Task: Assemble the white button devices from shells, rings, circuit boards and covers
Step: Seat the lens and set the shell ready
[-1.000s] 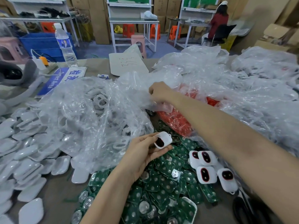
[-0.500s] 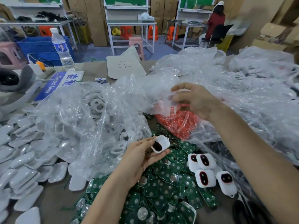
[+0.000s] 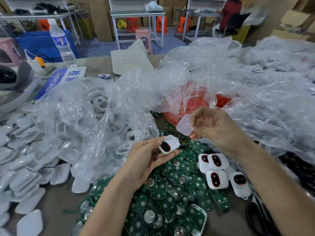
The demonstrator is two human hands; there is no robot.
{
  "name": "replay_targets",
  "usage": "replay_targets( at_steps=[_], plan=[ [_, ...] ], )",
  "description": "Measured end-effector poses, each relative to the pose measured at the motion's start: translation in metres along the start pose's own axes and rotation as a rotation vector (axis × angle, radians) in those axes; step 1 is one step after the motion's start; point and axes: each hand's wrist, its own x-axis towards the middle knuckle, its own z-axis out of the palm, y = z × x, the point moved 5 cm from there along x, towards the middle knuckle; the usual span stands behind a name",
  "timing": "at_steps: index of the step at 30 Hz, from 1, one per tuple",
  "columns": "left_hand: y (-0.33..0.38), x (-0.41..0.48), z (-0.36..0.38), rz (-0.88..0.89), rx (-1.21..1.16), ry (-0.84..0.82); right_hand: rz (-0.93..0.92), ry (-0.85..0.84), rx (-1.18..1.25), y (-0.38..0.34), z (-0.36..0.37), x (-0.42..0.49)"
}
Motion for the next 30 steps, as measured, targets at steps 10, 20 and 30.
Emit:
replay_targets(
  at_steps=[10, 20, 30],
  plan=[
    [-0.002, 0.002, -0.001, -0.008, 0.029, -0.027, 0.138, -0.007, 0.193, 0.012, -0.006, 0.004],
    [-0.002, 0.001, 0.001, -0.016, 0.076, -0.041, 0.189, -0.049, -0.151, 0.0, 0.002, 0.019],
    [0.001, -0.001, 0.004, 0.005, 0.171, -0.081, 0.11, -0.21, -0.301, 0.002, 0.022, 0.021]
  ],
)
